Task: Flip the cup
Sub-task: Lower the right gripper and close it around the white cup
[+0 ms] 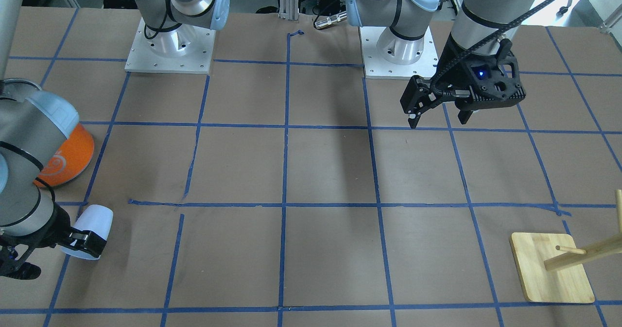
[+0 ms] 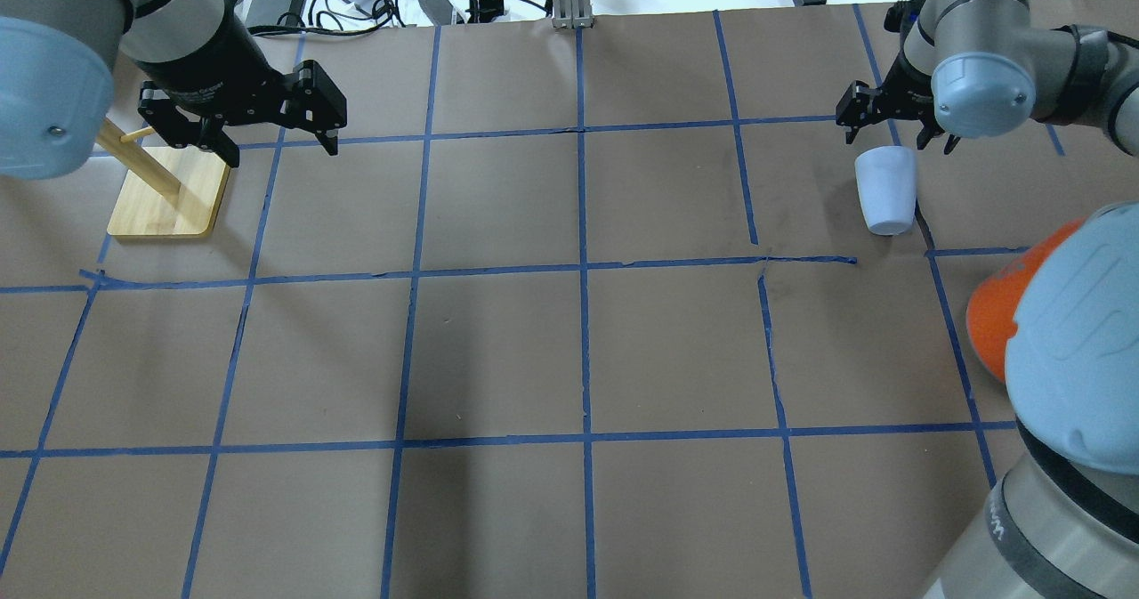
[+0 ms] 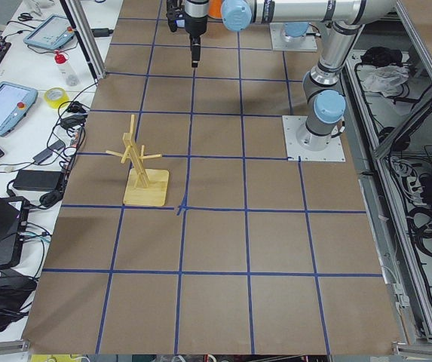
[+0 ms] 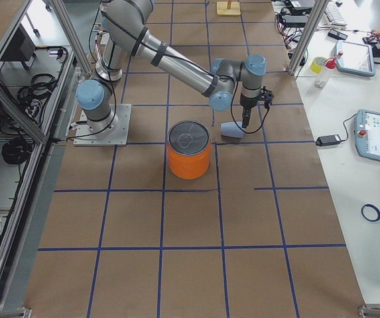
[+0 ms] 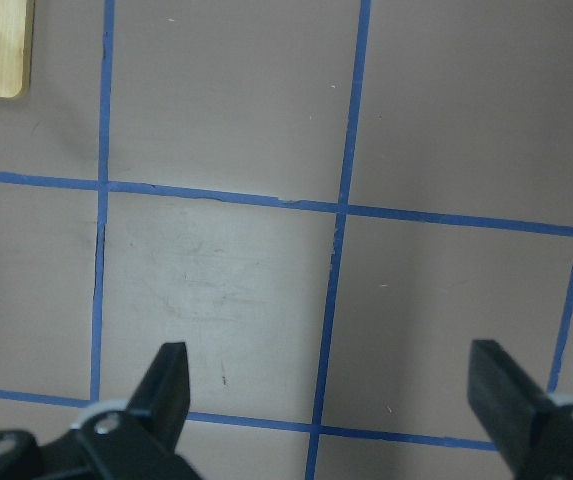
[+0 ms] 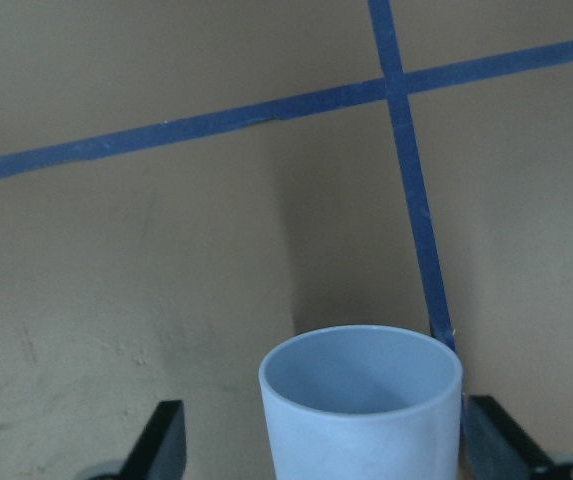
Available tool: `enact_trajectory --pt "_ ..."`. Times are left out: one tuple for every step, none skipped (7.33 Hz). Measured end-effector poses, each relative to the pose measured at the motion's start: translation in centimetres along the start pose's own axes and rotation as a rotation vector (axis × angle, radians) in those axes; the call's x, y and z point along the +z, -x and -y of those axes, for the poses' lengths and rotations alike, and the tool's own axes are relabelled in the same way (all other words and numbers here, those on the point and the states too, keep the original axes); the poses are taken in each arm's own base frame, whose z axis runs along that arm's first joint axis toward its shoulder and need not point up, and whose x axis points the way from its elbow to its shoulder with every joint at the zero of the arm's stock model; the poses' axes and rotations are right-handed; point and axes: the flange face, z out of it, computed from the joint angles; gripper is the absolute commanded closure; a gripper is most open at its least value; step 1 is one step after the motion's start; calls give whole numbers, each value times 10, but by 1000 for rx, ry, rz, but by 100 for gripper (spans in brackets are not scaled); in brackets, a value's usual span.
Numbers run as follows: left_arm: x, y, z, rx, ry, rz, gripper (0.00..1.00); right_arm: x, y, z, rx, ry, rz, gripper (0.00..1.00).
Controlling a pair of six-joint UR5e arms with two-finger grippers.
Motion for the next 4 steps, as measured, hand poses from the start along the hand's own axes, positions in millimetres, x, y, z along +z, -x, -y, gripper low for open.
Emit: enact_trajectory --pt "0 0 0 0 -1 0 0 9 -2 -2 -1 14 -5 0" --pt "0 0 0 -1 -2 0 0 16 -4 -4 -6 22 -7 0" --pt "0 0 0 -1 -3 0 0 24 -7 -4 -13 24 -8 0" --pt "1 0 1 -1 -2 0 0 33 -9 -2 -15 24 -8 0"
